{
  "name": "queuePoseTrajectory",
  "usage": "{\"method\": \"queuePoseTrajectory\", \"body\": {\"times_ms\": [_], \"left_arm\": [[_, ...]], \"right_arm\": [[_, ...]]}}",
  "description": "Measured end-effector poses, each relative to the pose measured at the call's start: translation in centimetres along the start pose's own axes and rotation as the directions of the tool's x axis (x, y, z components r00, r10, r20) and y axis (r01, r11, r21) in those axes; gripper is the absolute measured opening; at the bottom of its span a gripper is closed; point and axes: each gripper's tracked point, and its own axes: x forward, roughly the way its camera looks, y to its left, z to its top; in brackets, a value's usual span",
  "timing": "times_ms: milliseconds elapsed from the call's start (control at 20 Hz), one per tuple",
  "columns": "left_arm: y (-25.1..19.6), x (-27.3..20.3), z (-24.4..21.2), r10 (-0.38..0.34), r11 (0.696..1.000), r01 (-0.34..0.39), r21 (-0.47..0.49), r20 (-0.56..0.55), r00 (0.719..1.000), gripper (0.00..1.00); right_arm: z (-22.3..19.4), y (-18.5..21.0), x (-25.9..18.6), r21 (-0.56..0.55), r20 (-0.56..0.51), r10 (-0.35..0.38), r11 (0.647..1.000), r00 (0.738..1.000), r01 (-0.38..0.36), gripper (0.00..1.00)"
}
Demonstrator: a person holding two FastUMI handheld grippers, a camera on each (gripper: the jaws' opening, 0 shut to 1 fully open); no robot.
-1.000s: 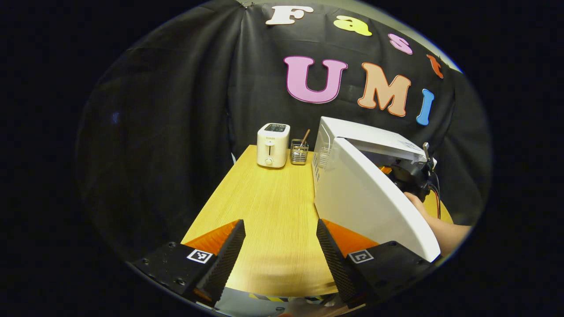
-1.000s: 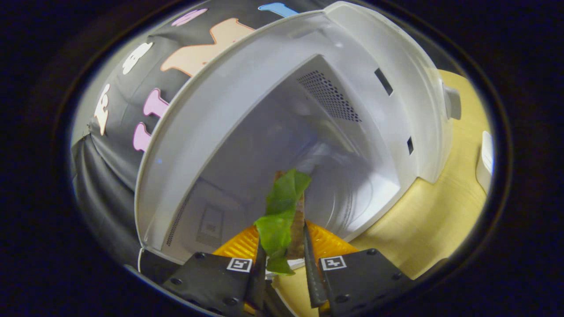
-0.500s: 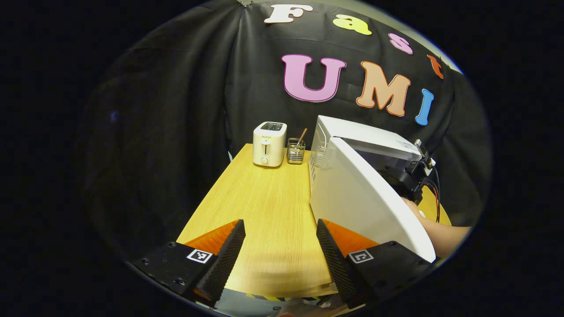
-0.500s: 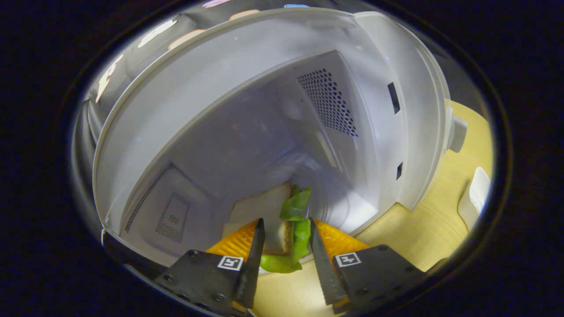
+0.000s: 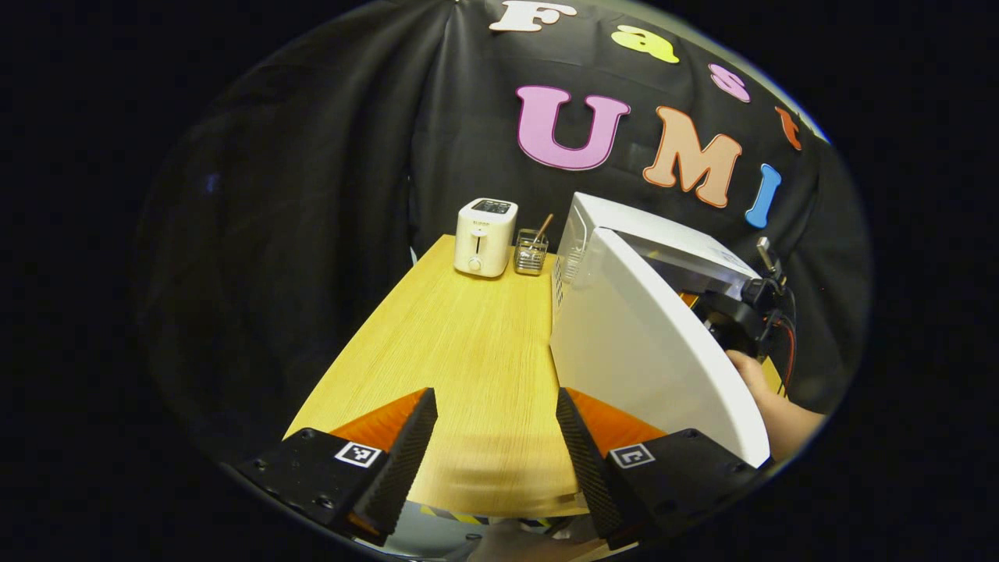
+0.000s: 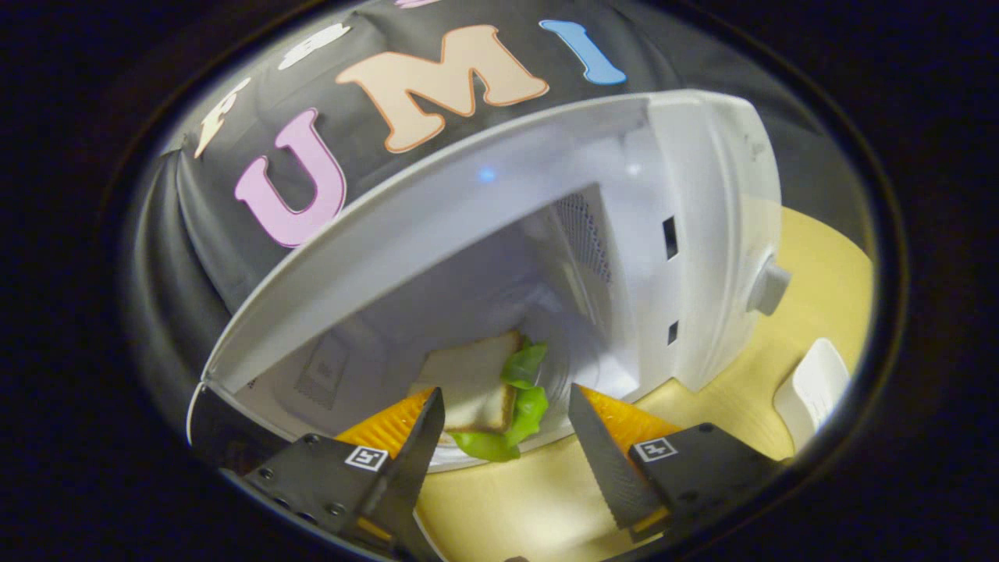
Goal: Open the microwave oven with the left hand, put the food in, and close the microwave oven.
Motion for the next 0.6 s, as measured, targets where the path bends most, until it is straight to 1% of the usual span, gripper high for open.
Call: {"method": "queuePoseTrajectory", "body": {"times_ms": [50, 150, 250, 300, 350, 400, 450, 500, 550, 600], "left_arm": [[0.1, 0.0, -0.5, 0.005, 1.0, -0.005, -0.003, -0.013, 1.0, 0.89], [0.0, -0.1, -1.2, 0.008, 1.0, -0.009, -0.013, -0.032, 0.999, 0.76], [-0.7, -0.6, -1.6, -0.012, 1.0, 0.011, -0.029, -0.037, 0.999, 0.52], [-1.0, -0.7, -1.9, -0.022, 0.999, 0.021, -0.032, -0.042, 0.999, 0.42], [-1.3, -0.9, -2.1, -0.027, 0.999, 0.026, -0.03, -0.046, 0.999, 0.36], [-1.5, -1.0, -2.2, -0.032, 0.999, 0.031, -0.026, -0.047, 0.998, 0.25], [-1.7, -1.2, -2.3, -0.037, 0.999, 0.036, -0.02, -0.049, 0.998, 0.19], [-2.1, -1.3, -2.5, -0.046, 0.999, 0.045, -0.013, -0.052, 0.998, 0.0], [-2.2, -1.4, -2.7, -0.047, 0.999, 0.047, -0.005, -0.057, 0.997, 0.05], [-2.1, -1.4, -2.8, -0.042, 0.999, 0.043, 0.005, -0.06, 0.997, 0.01]], "right_arm": [[0.2, 0.1, -0.9, -0.001, -0.002, 0.012, 1.0, 1.0, -0.012, 0.98], [1.0, -0.2, -3.0, -0.014, 0.007, 0.03, 0.999, 1.0, -0.029, 0.98], [1.8, -0.7, -5.1, -0.037, 0.024, 0.028, 0.999, 0.999, -0.027, 0.98], [2.2, -0.9, -6.4, -0.057, 0.04, 0.029, 0.998, 0.999, -0.027, 0.98], [2.7, -1.2, -7.7, -0.077, 0.056, 0.028, 0.997, 0.998, -0.024, 0.98], [2.9, -1.4, -8.8, -0.09, 0.064, 0.033, 0.996, 0.997, -0.027, 0.98], [3.2, -1.6, -10.1, -0.105, 0.072, 0.031, 0.994, 0.997, -0.024, 0.98], [3.6, -1.8, -11.2, -0.117, 0.083, 0.034, 0.993, 0.996, -0.025, 0.98], [3.9, -1.8, -12.4, -0.13, 0.092, 0.041, 0.991, 0.995, -0.029, 0.98], [4.1, -1.8, -13.3, -0.145, 0.095, 0.046, 0.989, 0.994, -0.031, 0.98]]}}
